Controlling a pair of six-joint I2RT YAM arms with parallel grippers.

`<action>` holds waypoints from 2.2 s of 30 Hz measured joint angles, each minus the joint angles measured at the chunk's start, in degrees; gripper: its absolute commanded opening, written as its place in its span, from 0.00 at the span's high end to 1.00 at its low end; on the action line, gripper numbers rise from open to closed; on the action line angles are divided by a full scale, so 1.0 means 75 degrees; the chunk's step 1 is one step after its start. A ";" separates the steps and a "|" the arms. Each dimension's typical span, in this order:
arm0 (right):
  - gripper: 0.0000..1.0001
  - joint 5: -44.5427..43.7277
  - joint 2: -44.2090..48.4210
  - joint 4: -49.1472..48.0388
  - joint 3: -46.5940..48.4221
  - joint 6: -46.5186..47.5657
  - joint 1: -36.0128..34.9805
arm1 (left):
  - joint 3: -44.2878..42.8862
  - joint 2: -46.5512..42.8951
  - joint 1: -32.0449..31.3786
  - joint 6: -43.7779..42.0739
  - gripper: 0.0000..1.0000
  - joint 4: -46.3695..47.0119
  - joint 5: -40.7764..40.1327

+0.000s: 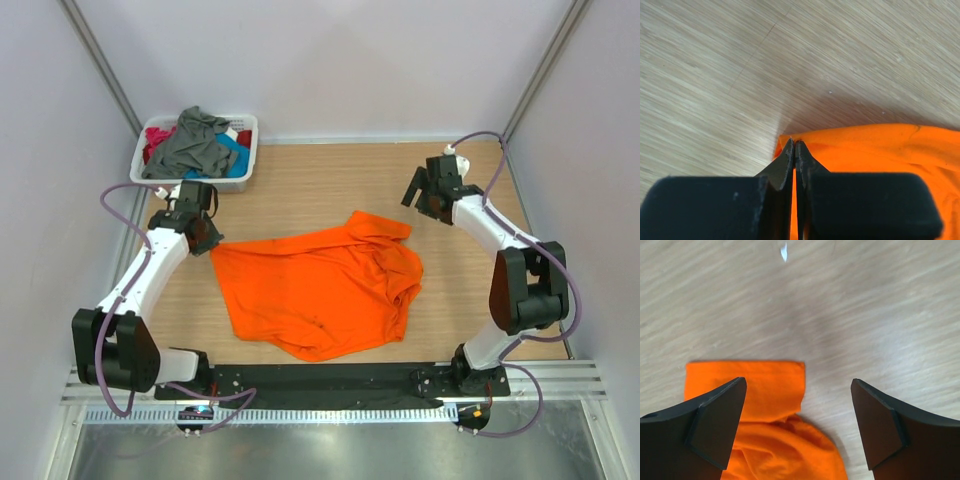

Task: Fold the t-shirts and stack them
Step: Flatten the tshirt out

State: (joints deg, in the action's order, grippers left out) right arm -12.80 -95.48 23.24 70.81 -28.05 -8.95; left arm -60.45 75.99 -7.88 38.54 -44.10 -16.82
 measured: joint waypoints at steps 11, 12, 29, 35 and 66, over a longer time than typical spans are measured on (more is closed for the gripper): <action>0.32 0.0254 0.0283 -0.0673 -0.1947 -0.0947 0.0090 | 0.0029 -0.0006 0.0006 -0.0003 1.00 0.0137 0.0248; 0.33 0.0309 0.0271 -0.0743 -0.1990 -0.1005 0.0111 | 0.0044 -0.0017 0.0003 -0.0003 1.00 0.0140 0.0256; 0.38 0.1183 0.0020 -0.1842 -0.2451 -0.1751 0.0108 | 0.0108 -0.0122 0.0006 -0.0003 1.00 0.0143 0.0338; 0.42 0.1434 -0.0189 -0.2034 -0.2457 -0.1929 0.0108 | 0.0111 -0.0160 0.0003 -0.0003 1.00 0.0146 0.0388; 0.99 0.1367 -0.0495 -0.2914 -0.0350 -0.1023 0.0111 | -0.1279 -0.0338 0.0003 -0.0868 1.00 0.0705 0.0507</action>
State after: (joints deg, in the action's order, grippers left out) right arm -2.55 -99.20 1.39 68.18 -35.73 -8.12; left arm -70.04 73.45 -7.86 32.03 -38.81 -13.02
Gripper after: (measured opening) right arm 0.037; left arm 0.005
